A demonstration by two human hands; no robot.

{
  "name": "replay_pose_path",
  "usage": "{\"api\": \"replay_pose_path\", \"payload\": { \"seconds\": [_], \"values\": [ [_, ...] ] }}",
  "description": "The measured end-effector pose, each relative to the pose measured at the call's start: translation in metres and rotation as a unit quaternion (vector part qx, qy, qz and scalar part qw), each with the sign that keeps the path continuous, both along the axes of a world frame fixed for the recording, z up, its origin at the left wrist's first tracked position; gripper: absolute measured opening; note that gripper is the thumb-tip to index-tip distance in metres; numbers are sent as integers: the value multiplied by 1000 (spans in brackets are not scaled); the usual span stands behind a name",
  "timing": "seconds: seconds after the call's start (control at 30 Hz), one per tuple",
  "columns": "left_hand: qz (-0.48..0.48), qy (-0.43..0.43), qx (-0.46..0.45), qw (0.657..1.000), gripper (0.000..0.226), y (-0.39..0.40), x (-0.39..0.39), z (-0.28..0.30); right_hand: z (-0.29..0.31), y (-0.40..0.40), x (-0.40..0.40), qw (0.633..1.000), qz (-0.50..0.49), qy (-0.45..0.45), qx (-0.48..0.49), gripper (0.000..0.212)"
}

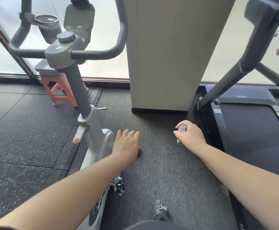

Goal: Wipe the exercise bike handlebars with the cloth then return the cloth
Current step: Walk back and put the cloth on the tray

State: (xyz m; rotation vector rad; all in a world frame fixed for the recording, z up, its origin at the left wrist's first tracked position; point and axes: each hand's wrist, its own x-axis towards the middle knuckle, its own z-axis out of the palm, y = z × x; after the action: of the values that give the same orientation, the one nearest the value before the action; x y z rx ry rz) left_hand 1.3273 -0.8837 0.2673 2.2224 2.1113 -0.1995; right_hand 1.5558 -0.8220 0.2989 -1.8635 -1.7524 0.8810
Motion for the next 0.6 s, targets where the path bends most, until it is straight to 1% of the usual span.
{"api": "replay_pose_path", "payload": {
  "seconds": [0.07, 0.13, 0.23, 0.47, 0.53, 0.6],
  "values": [
    [-5, 15, -12, 1000, 58, -23, 0, -8, -5, -28, 4, 999, 13, -41, -4, 9],
    [-1, 27, -20, 999, 60, -45, 1, -15, -11, -55, 9, 998, 19, -63, -13, 11],
    [-3, 35, -20, 999, 61, -74, 7, -14, -14, -89, 21, 997, 30, -72, -19, 12],
    [1, 24, 0, 1000, 62, -156, 29, -1, -17, -147, 66, 992, 51, -115, -10, 16],
    [15, 27, 7, 999, 61, -186, 40, -1, -21, -164, 78, 989, 71, -132, -14, 16],
    [41, 13, 7, 999, 59, -219, 54, -4, -28, -185, 88, 986, 95, -138, -23, 17]
  ]
}}
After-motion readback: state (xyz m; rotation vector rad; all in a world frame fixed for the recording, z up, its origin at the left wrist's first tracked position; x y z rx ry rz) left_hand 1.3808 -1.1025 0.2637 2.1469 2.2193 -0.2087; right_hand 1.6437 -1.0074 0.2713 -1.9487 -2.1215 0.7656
